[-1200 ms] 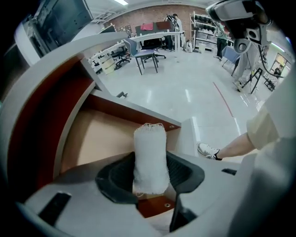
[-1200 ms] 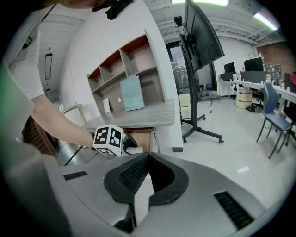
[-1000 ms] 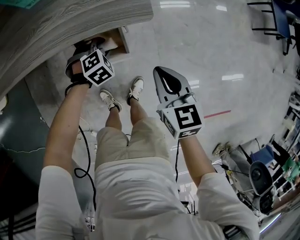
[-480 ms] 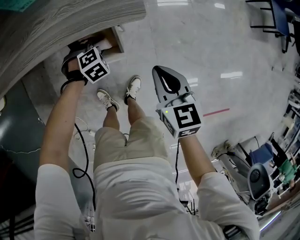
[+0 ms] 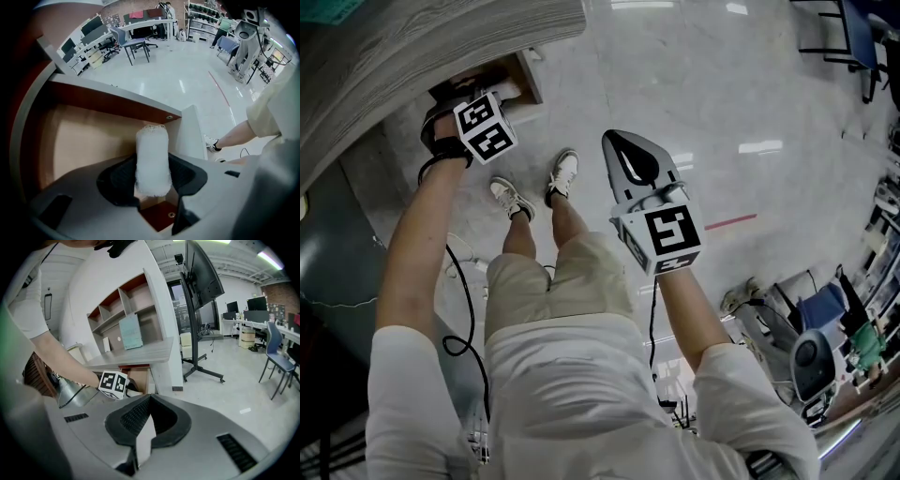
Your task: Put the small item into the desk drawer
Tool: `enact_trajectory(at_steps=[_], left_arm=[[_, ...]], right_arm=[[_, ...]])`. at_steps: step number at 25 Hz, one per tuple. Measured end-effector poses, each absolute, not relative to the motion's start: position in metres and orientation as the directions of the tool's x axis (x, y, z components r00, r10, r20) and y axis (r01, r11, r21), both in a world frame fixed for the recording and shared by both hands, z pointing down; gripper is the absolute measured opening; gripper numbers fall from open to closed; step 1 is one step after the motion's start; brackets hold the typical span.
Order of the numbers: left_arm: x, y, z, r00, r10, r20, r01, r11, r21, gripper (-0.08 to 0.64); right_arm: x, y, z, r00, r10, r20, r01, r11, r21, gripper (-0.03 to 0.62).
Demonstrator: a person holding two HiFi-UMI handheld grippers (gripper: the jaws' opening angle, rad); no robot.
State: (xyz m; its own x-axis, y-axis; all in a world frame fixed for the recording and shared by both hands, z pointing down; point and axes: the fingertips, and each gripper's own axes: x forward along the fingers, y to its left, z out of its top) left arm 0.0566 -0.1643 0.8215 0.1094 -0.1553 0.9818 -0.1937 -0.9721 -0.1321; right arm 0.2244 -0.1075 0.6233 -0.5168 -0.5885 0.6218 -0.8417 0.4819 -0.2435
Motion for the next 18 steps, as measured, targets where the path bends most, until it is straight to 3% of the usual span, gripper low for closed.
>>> enact_trajectory(at_steps=[18], left_arm=[[0.055, -0.158, 0.835, 0.081, -0.114, 0.990, -0.155, -0.983, -0.100, 0.187]], right_arm=[[0.231, -0.106, 0.620, -0.513, -0.595, 0.618, -0.845, 0.478, -0.240, -0.002]])
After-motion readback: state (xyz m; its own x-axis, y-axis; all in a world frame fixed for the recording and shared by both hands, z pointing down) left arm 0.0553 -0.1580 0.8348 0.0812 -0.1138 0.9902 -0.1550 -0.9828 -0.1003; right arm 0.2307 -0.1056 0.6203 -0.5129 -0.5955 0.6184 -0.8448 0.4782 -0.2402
